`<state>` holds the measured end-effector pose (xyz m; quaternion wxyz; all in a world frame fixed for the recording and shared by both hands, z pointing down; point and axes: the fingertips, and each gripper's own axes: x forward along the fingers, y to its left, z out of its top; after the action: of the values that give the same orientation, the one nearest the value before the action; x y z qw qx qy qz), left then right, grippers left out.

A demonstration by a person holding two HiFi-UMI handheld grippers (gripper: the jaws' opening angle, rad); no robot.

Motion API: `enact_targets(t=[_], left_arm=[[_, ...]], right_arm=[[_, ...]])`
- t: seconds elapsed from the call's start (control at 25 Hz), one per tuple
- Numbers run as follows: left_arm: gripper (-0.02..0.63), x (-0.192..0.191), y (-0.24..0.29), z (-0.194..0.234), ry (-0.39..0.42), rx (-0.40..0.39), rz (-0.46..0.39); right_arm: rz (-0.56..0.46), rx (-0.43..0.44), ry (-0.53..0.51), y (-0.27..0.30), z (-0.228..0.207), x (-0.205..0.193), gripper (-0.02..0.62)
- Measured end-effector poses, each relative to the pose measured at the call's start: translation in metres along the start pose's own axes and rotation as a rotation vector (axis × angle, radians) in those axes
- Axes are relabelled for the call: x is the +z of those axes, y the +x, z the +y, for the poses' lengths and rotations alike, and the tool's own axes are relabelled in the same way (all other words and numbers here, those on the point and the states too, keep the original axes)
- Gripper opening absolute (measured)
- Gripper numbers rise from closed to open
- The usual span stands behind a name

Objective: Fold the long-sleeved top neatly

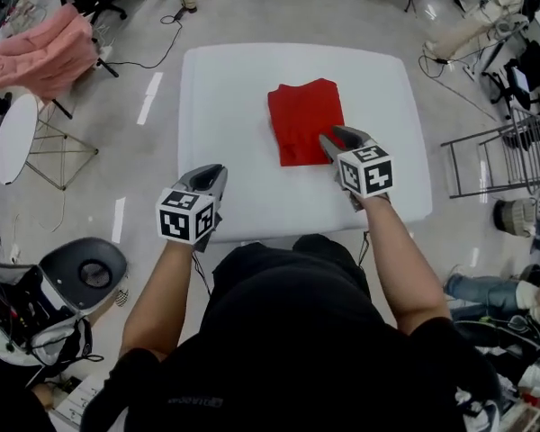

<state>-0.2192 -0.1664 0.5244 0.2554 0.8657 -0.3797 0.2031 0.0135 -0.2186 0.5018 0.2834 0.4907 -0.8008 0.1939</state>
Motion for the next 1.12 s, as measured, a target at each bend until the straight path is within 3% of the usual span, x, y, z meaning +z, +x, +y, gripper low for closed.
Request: enact_targets(t=[0.08, 0.2, 0.32, 0.52, 0.72, 0.8, 0.88, 1.12], left_arm=[[0.077, 0.014, 0.022, -0.011, 0.037, -0.043, 0.019], [0.1, 0.016, 0.06, -0.046, 0.119, -0.124, 0.095], [0.107, 0.002, 0.097, -0.086, 0.137, -0.199, 0.172], [0.118, -0.017, 0.15, -0.101, 0.142, -0.192, 0.237], [0.118, -0.038, 0.173, -0.08, 0.053, -0.104, 0.317], [0.093, -0.046, 0.174, -0.076, 0.004, -0.105, 0.323], [0.029, -0.045, 0.169, -0.077, -0.032, -0.131, 0.295], [0.023, 0.006, 0.134, -0.103, -0.145, -0.201, 0.167]], right_arm=[[0.045, -0.056, 0.001, -0.012, -0.023, -0.03, 0.141], [0.106, -0.11, -0.018, -0.019, -0.047, -0.068, 0.143], [0.142, -0.121, -0.055, -0.017, -0.053, -0.093, 0.147], [0.176, -0.088, -0.088, 0.009, -0.047, -0.111, 0.164], [0.188, -0.064, -0.138, 0.029, -0.039, -0.117, 0.167], [0.2, -0.065, -0.176, 0.034, -0.035, -0.121, 0.167], [0.21, -0.063, -0.187, 0.037, -0.033, -0.125, 0.167], [0.203, -0.046, -0.185, 0.018, -0.055, -0.126, 0.149]])
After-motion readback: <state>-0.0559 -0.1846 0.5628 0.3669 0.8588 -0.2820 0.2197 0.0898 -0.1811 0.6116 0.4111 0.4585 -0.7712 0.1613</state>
